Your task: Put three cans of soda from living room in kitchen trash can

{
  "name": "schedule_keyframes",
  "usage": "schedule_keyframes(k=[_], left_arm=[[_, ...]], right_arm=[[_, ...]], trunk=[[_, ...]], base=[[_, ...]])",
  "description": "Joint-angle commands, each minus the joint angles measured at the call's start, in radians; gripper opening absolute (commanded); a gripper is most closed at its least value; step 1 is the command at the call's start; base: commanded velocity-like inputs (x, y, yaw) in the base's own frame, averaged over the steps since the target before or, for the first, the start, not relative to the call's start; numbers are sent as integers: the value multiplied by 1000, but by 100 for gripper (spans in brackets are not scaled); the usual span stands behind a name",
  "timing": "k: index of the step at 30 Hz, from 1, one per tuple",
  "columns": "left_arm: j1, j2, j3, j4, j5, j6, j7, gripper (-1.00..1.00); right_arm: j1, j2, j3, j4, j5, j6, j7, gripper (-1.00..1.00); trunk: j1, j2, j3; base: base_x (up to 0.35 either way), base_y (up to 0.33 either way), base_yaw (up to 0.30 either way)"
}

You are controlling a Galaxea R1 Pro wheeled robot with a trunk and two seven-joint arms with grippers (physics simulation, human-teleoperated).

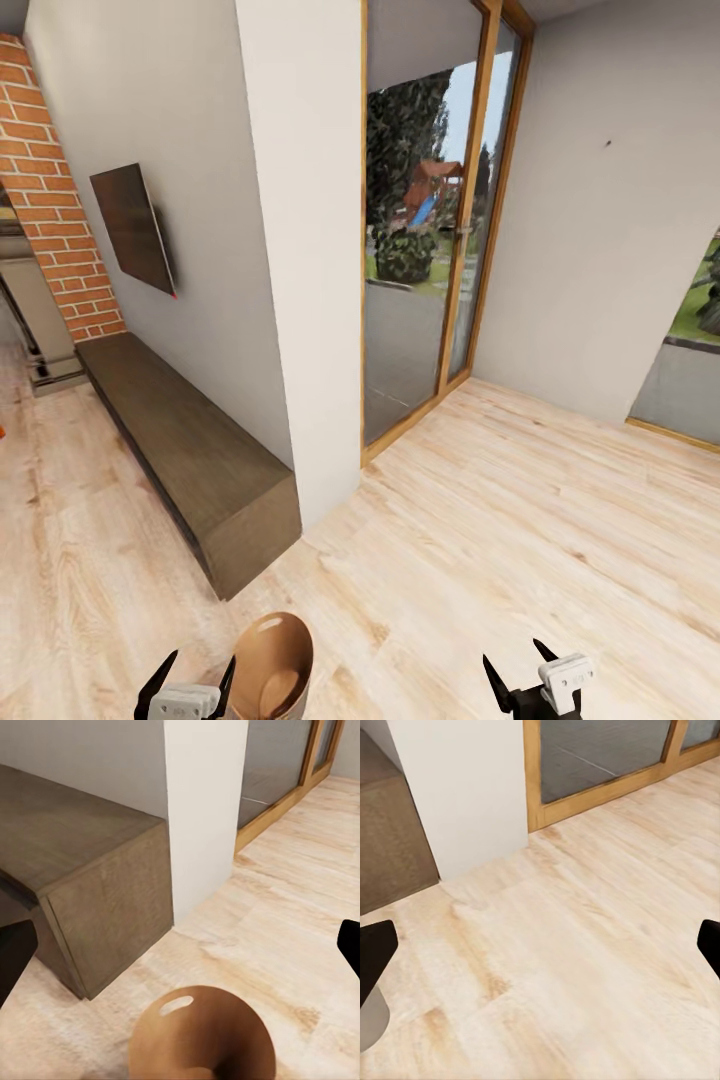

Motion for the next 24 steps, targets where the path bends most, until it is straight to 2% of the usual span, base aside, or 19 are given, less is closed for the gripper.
schedule_keyframes(k=[1, 24], left_arm=[[0, 0, 0, 0, 0, 0, 0, 100], [0, 0, 0, 0, 0, 0, 0, 100]], right_arm=[[0, 0, 0, 0, 0, 0, 0, 100], [0, 1, 2, 1, 0, -2, 0, 100]], trunk=[[0, 0, 0], [0, 0, 0]], base=[[-4, 6, 3], [0, 1, 13]])
